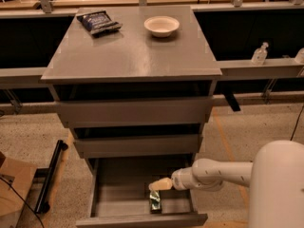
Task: Pick green can from bottom drawer and place on counter
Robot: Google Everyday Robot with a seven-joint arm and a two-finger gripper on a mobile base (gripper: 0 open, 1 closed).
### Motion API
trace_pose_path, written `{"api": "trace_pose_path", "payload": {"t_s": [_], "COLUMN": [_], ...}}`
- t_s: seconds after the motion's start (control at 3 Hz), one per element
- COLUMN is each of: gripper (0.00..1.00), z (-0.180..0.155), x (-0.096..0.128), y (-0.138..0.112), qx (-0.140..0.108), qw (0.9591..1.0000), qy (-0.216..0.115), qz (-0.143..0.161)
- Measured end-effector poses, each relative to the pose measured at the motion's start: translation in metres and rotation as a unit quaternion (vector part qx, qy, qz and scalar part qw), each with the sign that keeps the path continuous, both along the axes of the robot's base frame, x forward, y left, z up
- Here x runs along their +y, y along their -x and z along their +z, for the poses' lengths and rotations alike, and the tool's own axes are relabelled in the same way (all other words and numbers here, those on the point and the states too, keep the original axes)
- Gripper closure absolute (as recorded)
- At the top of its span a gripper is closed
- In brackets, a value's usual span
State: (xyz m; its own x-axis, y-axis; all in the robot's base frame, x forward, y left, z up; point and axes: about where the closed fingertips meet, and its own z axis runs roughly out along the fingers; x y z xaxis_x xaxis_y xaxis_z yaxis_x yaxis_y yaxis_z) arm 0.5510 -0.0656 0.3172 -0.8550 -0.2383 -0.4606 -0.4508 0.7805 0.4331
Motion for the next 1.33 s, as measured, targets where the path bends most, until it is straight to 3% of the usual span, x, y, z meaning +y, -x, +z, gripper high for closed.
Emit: {"api": "trace_pose_path", "payload": {"t_s": [0.33,1.33], "gripper": [0.00,0.00], "z": [-0.046,-0.168], "x": [0.006,0.042], "y": [-0.007,0.009], "qx": [0.011,0.100], "qw": [0.9997,0.9942], "qy": [0.013,0.014], "qz": [-0.015,-0.037]}}
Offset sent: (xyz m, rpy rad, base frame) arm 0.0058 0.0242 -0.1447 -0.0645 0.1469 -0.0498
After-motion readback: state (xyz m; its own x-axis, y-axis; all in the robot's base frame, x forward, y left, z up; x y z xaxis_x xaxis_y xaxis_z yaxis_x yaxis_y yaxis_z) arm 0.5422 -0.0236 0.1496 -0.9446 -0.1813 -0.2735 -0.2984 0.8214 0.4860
